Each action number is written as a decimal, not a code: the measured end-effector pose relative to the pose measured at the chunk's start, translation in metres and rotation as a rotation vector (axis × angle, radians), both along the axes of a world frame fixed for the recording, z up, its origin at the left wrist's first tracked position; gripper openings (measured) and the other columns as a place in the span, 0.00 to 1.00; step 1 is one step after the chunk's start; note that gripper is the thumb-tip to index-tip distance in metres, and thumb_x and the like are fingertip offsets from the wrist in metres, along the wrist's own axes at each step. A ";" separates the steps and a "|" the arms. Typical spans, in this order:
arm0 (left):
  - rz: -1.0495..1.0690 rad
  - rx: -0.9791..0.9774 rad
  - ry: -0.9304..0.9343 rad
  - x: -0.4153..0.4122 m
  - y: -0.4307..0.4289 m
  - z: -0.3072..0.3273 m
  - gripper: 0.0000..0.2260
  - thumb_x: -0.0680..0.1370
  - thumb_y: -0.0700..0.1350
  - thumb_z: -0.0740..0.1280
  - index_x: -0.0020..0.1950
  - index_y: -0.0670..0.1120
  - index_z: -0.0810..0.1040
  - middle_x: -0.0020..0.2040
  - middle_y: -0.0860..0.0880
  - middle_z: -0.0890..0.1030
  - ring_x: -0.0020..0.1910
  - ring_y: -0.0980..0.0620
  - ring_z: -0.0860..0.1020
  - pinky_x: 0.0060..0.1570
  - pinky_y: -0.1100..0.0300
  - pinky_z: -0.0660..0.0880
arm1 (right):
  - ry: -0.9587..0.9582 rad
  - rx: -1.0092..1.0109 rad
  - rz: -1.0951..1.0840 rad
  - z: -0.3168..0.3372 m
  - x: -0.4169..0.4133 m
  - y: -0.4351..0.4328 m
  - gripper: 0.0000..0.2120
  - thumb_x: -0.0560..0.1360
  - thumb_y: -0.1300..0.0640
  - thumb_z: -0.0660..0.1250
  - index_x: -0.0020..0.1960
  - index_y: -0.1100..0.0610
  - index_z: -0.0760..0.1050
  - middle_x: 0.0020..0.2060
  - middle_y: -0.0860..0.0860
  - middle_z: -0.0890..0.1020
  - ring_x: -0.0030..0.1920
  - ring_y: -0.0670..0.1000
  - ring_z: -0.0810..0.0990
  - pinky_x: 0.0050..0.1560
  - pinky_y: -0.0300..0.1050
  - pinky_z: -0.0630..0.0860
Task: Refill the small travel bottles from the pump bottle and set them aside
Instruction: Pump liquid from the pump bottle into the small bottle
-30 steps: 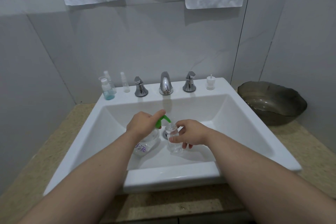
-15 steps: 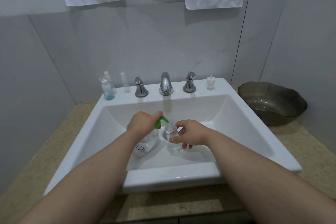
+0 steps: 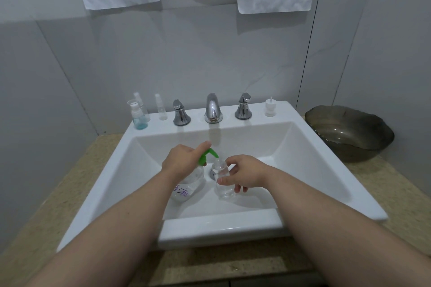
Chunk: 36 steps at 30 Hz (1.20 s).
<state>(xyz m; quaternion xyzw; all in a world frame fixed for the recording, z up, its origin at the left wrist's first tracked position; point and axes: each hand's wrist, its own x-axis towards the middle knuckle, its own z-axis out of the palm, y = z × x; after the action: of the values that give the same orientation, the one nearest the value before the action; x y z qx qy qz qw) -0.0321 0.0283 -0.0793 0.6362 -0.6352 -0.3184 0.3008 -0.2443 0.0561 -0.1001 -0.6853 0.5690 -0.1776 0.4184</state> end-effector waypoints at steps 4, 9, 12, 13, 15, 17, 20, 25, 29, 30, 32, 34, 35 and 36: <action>-0.009 -0.008 -0.005 0.000 0.000 -0.001 0.30 0.70 0.76 0.63 0.31 0.51 0.86 0.34 0.54 0.86 0.41 0.47 0.82 0.56 0.47 0.79 | -0.003 0.004 -0.003 0.000 0.000 0.001 0.19 0.74 0.48 0.78 0.62 0.52 0.78 0.49 0.52 0.86 0.34 0.48 0.85 0.35 0.43 0.78; 0.022 0.005 -0.007 -0.003 0.000 0.003 0.30 0.65 0.76 0.62 0.29 0.52 0.86 0.33 0.53 0.85 0.38 0.47 0.80 0.54 0.48 0.79 | -0.012 0.006 -0.006 0.001 -0.001 0.001 0.20 0.74 0.48 0.78 0.62 0.52 0.78 0.48 0.52 0.86 0.35 0.49 0.86 0.35 0.43 0.78; 0.048 0.003 -0.006 -0.004 -0.001 0.003 0.27 0.64 0.74 0.61 0.28 0.53 0.85 0.33 0.52 0.85 0.37 0.47 0.79 0.53 0.48 0.79 | -0.025 0.005 -0.005 0.002 0.000 0.001 0.19 0.74 0.48 0.77 0.62 0.52 0.78 0.49 0.53 0.87 0.35 0.49 0.86 0.35 0.44 0.79; 0.049 0.001 0.000 -0.004 -0.002 0.002 0.26 0.65 0.73 0.62 0.28 0.52 0.85 0.33 0.52 0.85 0.37 0.47 0.79 0.53 0.47 0.79 | -0.025 0.003 -0.004 0.002 0.000 0.002 0.20 0.74 0.48 0.77 0.62 0.52 0.78 0.49 0.53 0.87 0.35 0.49 0.86 0.35 0.44 0.79; 0.045 -0.007 -0.003 -0.004 -0.004 0.001 0.26 0.68 0.69 0.63 0.29 0.50 0.85 0.33 0.50 0.85 0.35 0.47 0.78 0.51 0.47 0.79 | -0.020 -0.001 -0.003 0.003 0.001 0.002 0.20 0.74 0.48 0.77 0.62 0.53 0.78 0.48 0.53 0.87 0.35 0.49 0.86 0.35 0.44 0.79; 0.040 -0.007 -0.018 -0.004 -0.005 -0.001 0.25 0.67 0.67 0.62 0.30 0.48 0.85 0.34 0.50 0.85 0.36 0.47 0.77 0.51 0.46 0.79 | -0.011 0.000 -0.004 0.003 0.001 0.002 0.19 0.74 0.47 0.77 0.61 0.53 0.78 0.48 0.53 0.87 0.35 0.49 0.86 0.35 0.43 0.79; 0.036 -0.004 -0.040 -0.003 -0.007 -0.001 0.28 0.64 0.67 0.61 0.35 0.43 0.86 0.36 0.48 0.86 0.35 0.47 0.77 0.51 0.44 0.80 | -0.005 0.001 -0.001 0.000 0.001 0.001 0.20 0.73 0.46 0.78 0.60 0.53 0.78 0.49 0.53 0.86 0.35 0.49 0.86 0.34 0.43 0.78; 0.037 -0.024 -0.069 -0.004 -0.002 0.001 0.27 0.67 0.69 0.61 0.32 0.47 0.86 0.34 0.48 0.85 0.36 0.46 0.78 0.48 0.48 0.79 | -0.007 0.000 -0.004 0.000 0.000 0.000 0.20 0.73 0.46 0.78 0.60 0.53 0.78 0.49 0.53 0.86 0.35 0.49 0.86 0.34 0.43 0.78; 0.003 -0.013 -0.037 0.000 -0.002 -0.002 0.31 0.65 0.78 0.59 0.31 0.52 0.86 0.34 0.53 0.86 0.42 0.46 0.83 0.52 0.51 0.78 | -0.017 -0.004 -0.005 0.000 0.000 0.001 0.18 0.74 0.47 0.78 0.60 0.53 0.78 0.48 0.53 0.87 0.34 0.49 0.85 0.34 0.43 0.78; -0.002 -0.018 -0.036 0.001 -0.003 -0.003 0.32 0.65 0.79 0.59 0.31 0.52 0.86 0.34 0.53 0.86 0.42 0.47 0.83 0.52 0.51 0.78 | -0.016 -0.005 -0.006 0.000 0.000 0.001 0.19 0.74 0.48 0.78 0.60 0.53 0.78 0.48 0.53 0.87 0.34 0.49 0.85 0.33 0.42 0.78; -0.006 -0.024 -0.037 0.001 -0.003 -0.004 0.33 0.67 0.79 0.60 0.32 0.50 0.86 0.34 0.53 0.86 0.42 0.47 0.83 0.53 0.50 0.78 | -0.015 -0.007 -0.009 0.001 0.000 0.001 0.19 0.74 0.48 0.78 0.60 0.53 0.78 0.48 0.54 0.86 0.34 0.49 0.85 0.33 0.42 0.77; -0.007 -0.020 -0.046 0.000 -0.003 -0.003 0.33 0.69 0.78 0.61 0.32 0.50 0.86 0.34 0.53 0.86 0.42 0.47 0.83 0.53 0.50 0.78 | -0.016 -0.010 -0.013 0.001 0.001 0.001 0.19 0.74 0.48 0.78 0.60 0.53 0.78 0.48 0.53 0.86 0.34 0.48 0.85 0.33 0.42 0.78; -0.008 -0.018 -0.051 0.000 -0.003 -0.003 0.32 0.69 0.77 0.62 0.31 0.51 0.86 0.34 0.53 0.86 0.42 0.47 0.83 0.53 0.50 0.78 | -0.017 -0.011 -0.015 0.001 0.001 0.001 0.19 0.74 0.48 0.78 0.60 0.53 0.78 0.48 0.53 0.86 0.34 0.48 0.85 0.33 0.42 0.78; -0.009 -0.018 -0.053 0.000 -0.003 -0.003 0.31 0.69 0.77 0.62 0.31 0.51 0.86 0.34 0.53 0.86 0.42 0.47 0.82 0.53 0.50 0.78 | -0.018 -0.011 -0.017 0.002 0.001 0.001 0.19 0.74 0.48 0.78 0.60 0.53 0.78 0.48 0.53 0.86 0.34 0.48 0.85 0.33 0.42 0.78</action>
<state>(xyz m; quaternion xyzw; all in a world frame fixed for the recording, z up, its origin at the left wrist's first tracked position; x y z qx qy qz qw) -0.0326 0.0255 -0.0819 0.6390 -0.6486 -0.2970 0.2879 -0.2435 0.0572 -0.0984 -0.6811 0.5702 -0.1903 0.4180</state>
